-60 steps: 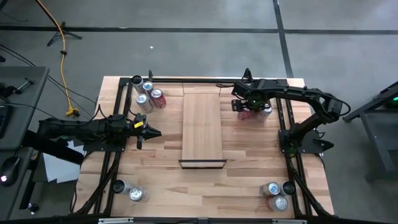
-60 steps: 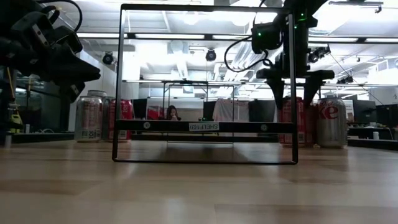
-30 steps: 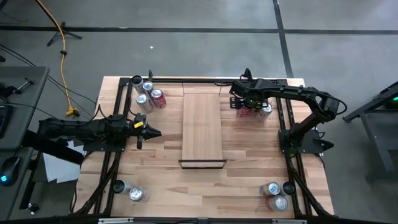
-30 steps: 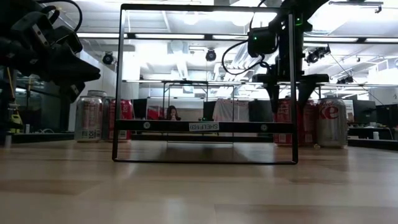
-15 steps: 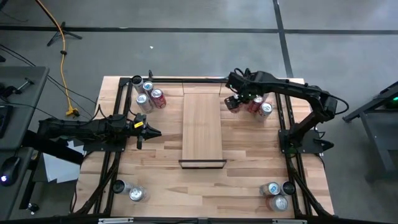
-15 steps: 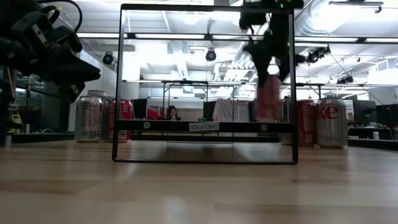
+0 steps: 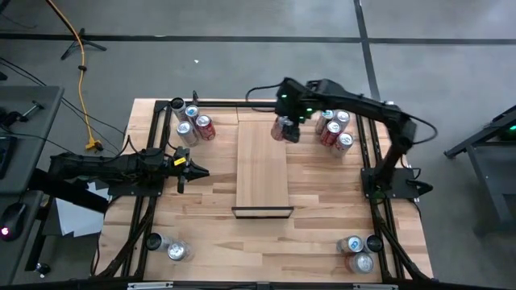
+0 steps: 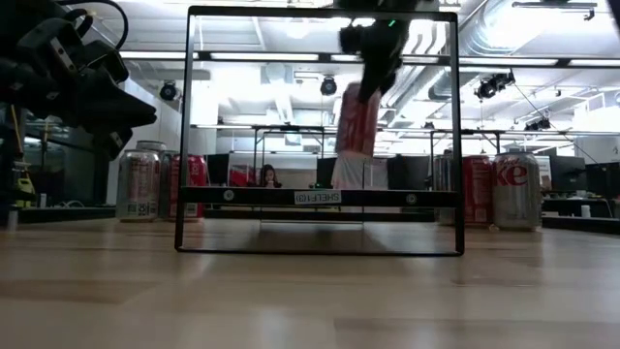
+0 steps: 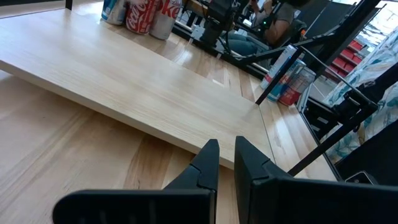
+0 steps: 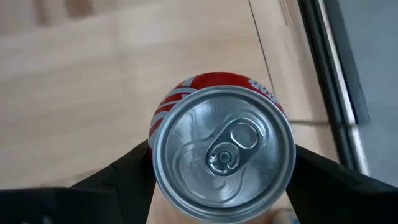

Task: Place canned beverage on shelf
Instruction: Put the bottom right red soda can on the shelf

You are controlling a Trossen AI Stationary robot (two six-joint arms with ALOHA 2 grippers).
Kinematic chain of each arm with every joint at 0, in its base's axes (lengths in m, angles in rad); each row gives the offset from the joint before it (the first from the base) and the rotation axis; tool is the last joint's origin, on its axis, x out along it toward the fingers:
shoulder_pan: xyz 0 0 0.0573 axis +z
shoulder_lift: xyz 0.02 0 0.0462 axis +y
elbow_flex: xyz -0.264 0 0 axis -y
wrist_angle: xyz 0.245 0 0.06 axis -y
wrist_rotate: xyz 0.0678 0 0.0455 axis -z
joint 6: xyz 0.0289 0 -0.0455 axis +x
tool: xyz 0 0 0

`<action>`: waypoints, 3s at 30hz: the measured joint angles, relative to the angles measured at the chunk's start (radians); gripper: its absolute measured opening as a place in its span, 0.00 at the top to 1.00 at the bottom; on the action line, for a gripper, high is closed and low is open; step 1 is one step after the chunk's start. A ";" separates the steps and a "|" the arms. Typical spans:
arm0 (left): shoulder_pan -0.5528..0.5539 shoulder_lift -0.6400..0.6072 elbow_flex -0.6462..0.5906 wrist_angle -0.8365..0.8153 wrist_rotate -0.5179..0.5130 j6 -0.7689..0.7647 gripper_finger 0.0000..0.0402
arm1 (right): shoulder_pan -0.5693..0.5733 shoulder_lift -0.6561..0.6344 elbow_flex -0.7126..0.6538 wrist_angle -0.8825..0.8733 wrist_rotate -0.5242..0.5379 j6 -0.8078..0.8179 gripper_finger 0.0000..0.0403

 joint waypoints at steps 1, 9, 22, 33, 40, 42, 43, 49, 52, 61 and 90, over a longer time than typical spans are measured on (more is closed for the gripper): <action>0.000 0.000 0.000 0.000 0.000 0.000 1.00 | 0.000 0.039 0.025 -0.012 0.014 -0.012 0.31; 0.000 0.000 0.000 0.000 0.000 0.000 1.00 | -0.005 0.314 0.270 -0.092 0.046 -0.004 0.31; 0.000 0.000 0.000 0.000 0.000 0.000 1.00 | -0.005 0.383 0.352 -0.112 0.041 0.023 0.28; 0.000 0.000 0.000 0.000 0.000 0.000 1.00 | -0.012 0.383 0.373 -0.118 0.041 0.027 0.11; 0.000 0.000 0.000 0.000 0.000 0.000 1.00 | -0.030 0.380 0.530 -0.285 0.030 0.019 0.11; 0.000 0.000 0.000 0.000 0.000 0.000 1.00 | -0.032 0.364 0.552 -0.332 0.028 0.009 0.11; 0.000 0.000 0.000 0.000 0.000 0.000 1.00 | -0.032 0.348 0.552 -0.345 0.023 0.002 0.11; 0.000 0.000 0.000 0.000 0.000 0.000 1.00 | -0.028 0.183 0.363 -0.295 0.004 0.010 0.23; 0.000 0.000 0.000 0.000 0.000 0.000 1.00 | -0.031 0.047 0.138 -0.163 0.004 0.057 0.34; 0.000 0.000 0.000 0.001 0.000 0.000 1.00 | -0.030 -0.360 -0.623 0.519 -0.061 0.280 0.82; 0.001 0.000 0.000 0.086 -0.045 -0.037 1.00 | -0.037 -0.223 -0.901 1.217 0.064 0.071 1.00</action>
